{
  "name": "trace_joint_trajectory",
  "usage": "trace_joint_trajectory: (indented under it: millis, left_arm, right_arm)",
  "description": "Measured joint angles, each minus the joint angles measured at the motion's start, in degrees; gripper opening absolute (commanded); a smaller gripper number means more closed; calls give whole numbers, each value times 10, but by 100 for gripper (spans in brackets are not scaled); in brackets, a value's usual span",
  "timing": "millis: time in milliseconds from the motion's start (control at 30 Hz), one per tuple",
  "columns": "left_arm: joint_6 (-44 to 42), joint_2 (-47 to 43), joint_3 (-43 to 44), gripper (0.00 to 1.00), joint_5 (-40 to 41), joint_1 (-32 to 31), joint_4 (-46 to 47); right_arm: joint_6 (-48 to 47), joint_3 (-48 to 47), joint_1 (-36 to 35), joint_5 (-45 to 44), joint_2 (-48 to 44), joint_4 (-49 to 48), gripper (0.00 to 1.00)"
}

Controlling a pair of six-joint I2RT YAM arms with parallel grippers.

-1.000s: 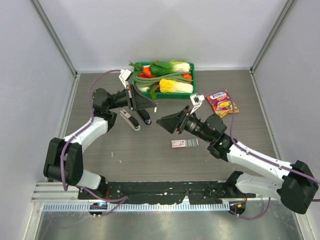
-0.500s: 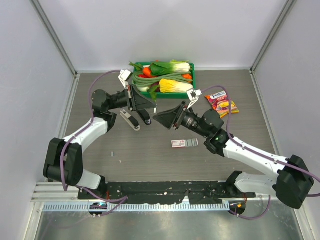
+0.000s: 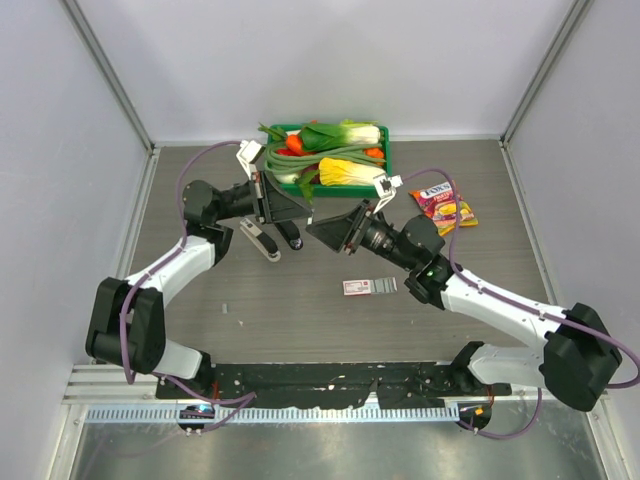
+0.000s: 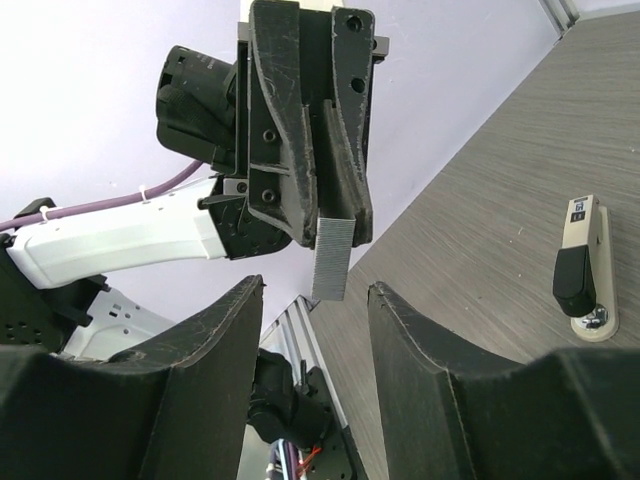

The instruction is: Unload the staples from the stapler

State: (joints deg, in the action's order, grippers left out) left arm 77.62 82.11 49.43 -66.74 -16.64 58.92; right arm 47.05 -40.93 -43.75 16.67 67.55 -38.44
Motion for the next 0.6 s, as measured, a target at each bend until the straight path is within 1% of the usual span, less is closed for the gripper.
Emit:
trace_joint_trajectory:
  millis: [200, 533, 600]
  left_arm:
    - [0, 0, -1, 11, -2, 0, 0]
    - [0, 0, -3, 11, -4, 0, 0]
    - [0, 0, -5, 11, -4, 0, 0]
  right_arm:
    - [5, -1, 0, 2, 17, -7, 45]
    - [13, -5, 1, 2, 23, -19, 41]
    - [14, -9, 1, 2, 26, -21, 38]
